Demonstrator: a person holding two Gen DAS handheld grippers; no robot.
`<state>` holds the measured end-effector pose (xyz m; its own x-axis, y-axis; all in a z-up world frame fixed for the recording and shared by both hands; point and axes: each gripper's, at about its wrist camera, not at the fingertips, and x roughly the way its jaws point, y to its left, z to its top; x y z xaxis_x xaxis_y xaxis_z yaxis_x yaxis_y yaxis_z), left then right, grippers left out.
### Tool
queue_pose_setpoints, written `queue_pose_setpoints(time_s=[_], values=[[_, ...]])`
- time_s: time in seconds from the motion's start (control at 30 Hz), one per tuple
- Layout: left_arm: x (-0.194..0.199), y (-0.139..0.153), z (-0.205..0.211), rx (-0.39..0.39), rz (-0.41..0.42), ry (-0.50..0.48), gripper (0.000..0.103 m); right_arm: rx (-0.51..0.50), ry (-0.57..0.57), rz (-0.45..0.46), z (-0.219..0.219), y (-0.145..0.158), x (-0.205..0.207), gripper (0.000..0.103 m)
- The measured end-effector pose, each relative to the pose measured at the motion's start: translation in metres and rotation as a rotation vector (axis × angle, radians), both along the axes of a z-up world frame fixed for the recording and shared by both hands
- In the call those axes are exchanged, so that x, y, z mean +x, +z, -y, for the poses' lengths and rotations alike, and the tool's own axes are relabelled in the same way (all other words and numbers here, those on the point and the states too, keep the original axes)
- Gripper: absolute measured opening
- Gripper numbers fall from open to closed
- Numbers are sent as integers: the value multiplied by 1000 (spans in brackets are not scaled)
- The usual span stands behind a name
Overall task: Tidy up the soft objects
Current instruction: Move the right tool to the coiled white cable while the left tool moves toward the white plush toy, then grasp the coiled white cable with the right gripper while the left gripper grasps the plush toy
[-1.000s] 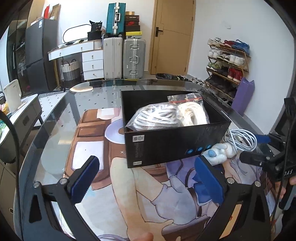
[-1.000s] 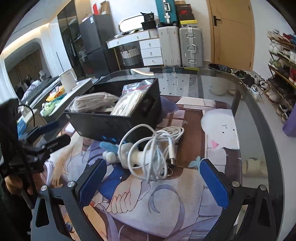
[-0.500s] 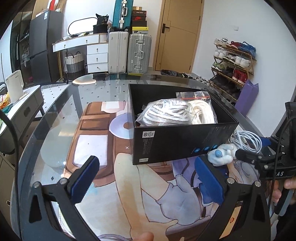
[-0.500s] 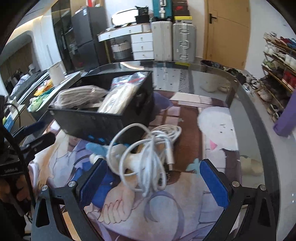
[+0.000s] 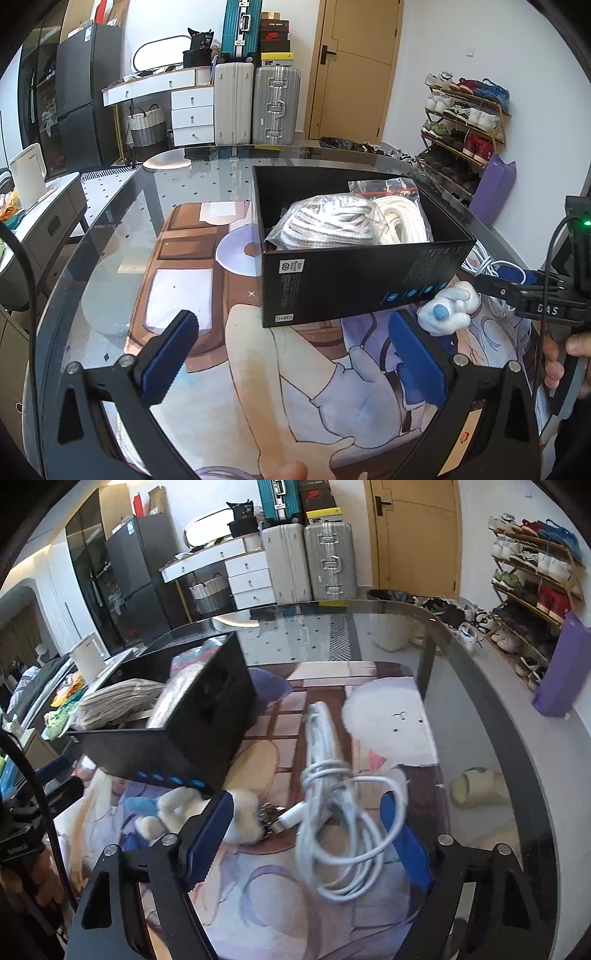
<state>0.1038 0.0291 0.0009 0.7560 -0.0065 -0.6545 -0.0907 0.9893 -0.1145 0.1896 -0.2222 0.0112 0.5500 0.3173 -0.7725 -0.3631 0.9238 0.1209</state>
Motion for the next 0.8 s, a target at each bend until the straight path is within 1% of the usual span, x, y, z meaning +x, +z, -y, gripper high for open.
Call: queue_pose_setpoints(time_s=[0.07, 0.1, 0.17, 0.2, 0.33, 0.37, 0.4, 0.43, 0.47, 0.6, 0.8], values=[[0, -1, 0, -1, -3, -1, 103, -8, -3, -11, 2, -3, 5, 82], [0, -1, 0, 0, -4, -2, 103, -14, -4, -12, 3, -2, 6, 78], [0, -1, 0, -1, -3, -2, 103, -25, 1, -16, 3, -4, 9, 75], [0, -1, 0, -1, -4, -3, 103, -27, 4, -19, 3, -4, 11, 71], [0, -1, 0, -1, -4, -2, 103, -11, 28, -36, 2, -8, 14, 64], [0, -1, 0, -1, -5, -2, 103, -8, 32, -42, 1, -9, 15, 60], [0, -1, 1, 0, -5, -2, 103, -7, 38, -45, 1, -9, 15, 57], [0, -1, 0, 0, -5, -2, 103, -12, 48, -42, 0, -10, 15, 57], [0, -1, 0, 0, -4, -2, 103, -18, 58, -38, -2, -10, 14, 54], [0, -2, 0, -2, -7, -3, 103, -26, 87, -31, -7, -10, 11, 49], [0, -3, 0, -2, -8, -3, 103, -31, 129, -31, -12, -10, 1, 48]])
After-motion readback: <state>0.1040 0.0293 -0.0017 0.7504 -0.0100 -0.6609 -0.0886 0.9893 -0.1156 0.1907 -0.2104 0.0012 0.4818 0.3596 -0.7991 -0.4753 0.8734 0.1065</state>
